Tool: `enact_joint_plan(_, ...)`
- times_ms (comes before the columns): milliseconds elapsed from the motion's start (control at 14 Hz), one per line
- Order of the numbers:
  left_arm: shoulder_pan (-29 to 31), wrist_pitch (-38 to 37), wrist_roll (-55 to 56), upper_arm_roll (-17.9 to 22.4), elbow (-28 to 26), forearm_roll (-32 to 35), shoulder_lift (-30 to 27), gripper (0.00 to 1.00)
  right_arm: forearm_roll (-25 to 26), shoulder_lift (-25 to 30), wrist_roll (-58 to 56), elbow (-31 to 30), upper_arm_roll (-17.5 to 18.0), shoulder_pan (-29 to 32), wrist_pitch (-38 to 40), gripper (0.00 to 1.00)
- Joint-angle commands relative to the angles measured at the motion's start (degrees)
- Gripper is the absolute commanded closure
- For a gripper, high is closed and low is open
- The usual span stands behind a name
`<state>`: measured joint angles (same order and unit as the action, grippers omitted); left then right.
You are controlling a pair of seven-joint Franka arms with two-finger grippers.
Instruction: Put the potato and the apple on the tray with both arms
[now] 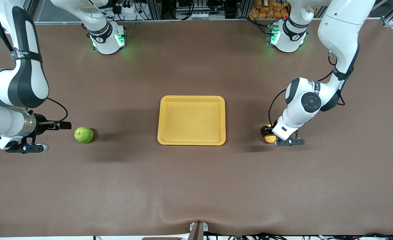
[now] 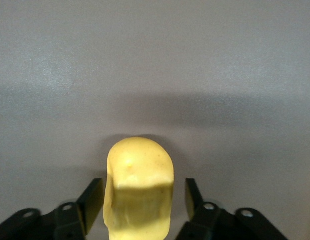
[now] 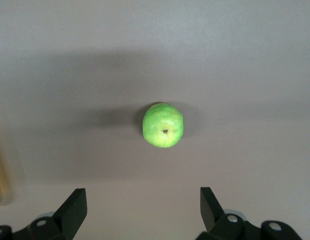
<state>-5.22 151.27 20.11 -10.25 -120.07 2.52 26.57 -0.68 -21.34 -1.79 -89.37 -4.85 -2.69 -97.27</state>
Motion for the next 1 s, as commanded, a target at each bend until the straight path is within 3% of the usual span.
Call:
enact_joint_plan(0,-0.5,1.0,0.9,0.1,-0.2,-0.3,0.3,0.37,-0.1,0.5,0.4,-1.3,-0.1,-0.1,-1.6,0.00)
enact_joint_plan(214,-0.5,1.0,0.8,0.1,-0.2,-0.3,0.3,0.57,-1.8,3.7,0.4,-6.1,-0.1,1.1,-2.7,0.00)
enact_joint_plan(429,-1.3,0.9,0.6,0.2,-0.2,-0.1,0.2,0.77,-2.9,9.7,0.4,-15.2,-0.1,2.4,-8.4,0.00)
enact_joint_plan(643,-1.5,0.6,0.6,0.1,-0.1,3.4,-0.4,0.87,-2.9,18.3,0.2,-28.0,-0.1,3.0,-19.3,0.00)
enact_joint_plan(929,-2.0,-0.6,0.3,0.1,0.4,5.0,-1.5,0.93,-4.8,18.1,0.1,-31.8,-0.1,3.0,-24.3,0.00)
